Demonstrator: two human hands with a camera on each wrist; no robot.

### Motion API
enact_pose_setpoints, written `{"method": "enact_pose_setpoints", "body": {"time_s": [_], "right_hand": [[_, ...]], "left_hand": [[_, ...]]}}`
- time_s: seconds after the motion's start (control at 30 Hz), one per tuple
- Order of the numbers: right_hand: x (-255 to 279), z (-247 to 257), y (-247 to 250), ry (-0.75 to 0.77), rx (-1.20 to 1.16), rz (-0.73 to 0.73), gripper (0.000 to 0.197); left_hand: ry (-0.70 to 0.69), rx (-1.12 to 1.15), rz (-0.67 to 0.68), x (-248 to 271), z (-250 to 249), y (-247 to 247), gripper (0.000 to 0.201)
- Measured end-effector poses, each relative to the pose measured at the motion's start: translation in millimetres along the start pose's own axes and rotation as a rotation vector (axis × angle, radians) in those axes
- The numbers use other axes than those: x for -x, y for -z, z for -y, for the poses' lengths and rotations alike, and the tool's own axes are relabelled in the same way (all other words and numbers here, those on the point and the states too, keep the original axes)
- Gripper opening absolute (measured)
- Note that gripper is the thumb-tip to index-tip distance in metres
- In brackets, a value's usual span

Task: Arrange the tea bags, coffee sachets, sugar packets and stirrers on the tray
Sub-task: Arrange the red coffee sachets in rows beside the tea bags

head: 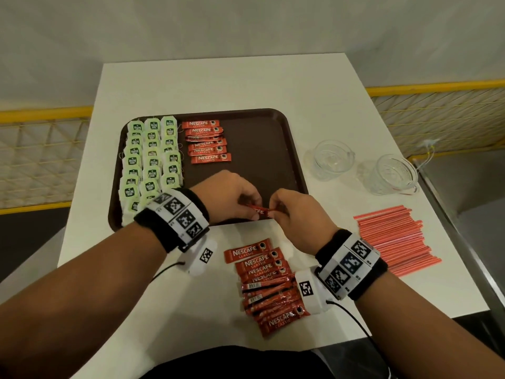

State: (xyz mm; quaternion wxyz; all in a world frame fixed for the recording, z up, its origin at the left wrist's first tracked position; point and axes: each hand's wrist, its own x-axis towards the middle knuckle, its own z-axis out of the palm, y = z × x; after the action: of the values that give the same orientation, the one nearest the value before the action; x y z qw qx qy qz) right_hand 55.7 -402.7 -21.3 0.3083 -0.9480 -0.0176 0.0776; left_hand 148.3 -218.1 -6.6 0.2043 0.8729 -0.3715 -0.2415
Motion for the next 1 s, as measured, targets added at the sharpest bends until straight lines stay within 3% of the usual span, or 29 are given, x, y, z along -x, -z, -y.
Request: {"method": "enact_pose_setpoints", "body": {"time_s": [0.1, 0.17, 0.23, 0.33, 0.43, 0.53, 0.67, 0.83, 1.0], "right_hand": [[-3, 3, -2, 0.007, -0.041, -0.061, 0.013], [-4, 4, -4, -0.012, -0.06, -0.053, 0.028], [-2, 7, -7, -0.021, -0.049, 0.034, 0.04], [0, 11, -14, 0.024, 0.112, 0.249, 0.035], [0, 12, -24, 0.028, 0.239, 0.392, 0.031], [0, 14, -28, 0.034, 0.293, 0.441, 0.025], [-2, 16, -28, 0.027, 0.319, 0.458, 0.016], [-1, 17, -30, 0.045, 0.317, 0.45, 0.007], [-2, 15, -31, 0.052, 0.3, 0.438, 0.012]], "left_hand": [[0.053, 0.008, -0.096, 1, 7, -5, 0.013], [0.202, 0.014, -0.179, 3, 20, -2, 0.01], [0.366, -0.009, -0.229, 3, 37, 0, 0.012], [0.492, -0.095, -0.161, -1, 57, -1, 0.017], [0.538, -0.182, -0.162, -2, 65, -4, 0.029], [0.565, -0.216, -0.181, -5, 67, -4, 0.033], [0.563, -0.241, -0.102, -17, 65, 5, 0.018], [0.576, -0.337, -0.098, -39, 64, 24, 0.018], [0.602, -0.401, -0.09, -56, 72, 38, 0.03]]}}
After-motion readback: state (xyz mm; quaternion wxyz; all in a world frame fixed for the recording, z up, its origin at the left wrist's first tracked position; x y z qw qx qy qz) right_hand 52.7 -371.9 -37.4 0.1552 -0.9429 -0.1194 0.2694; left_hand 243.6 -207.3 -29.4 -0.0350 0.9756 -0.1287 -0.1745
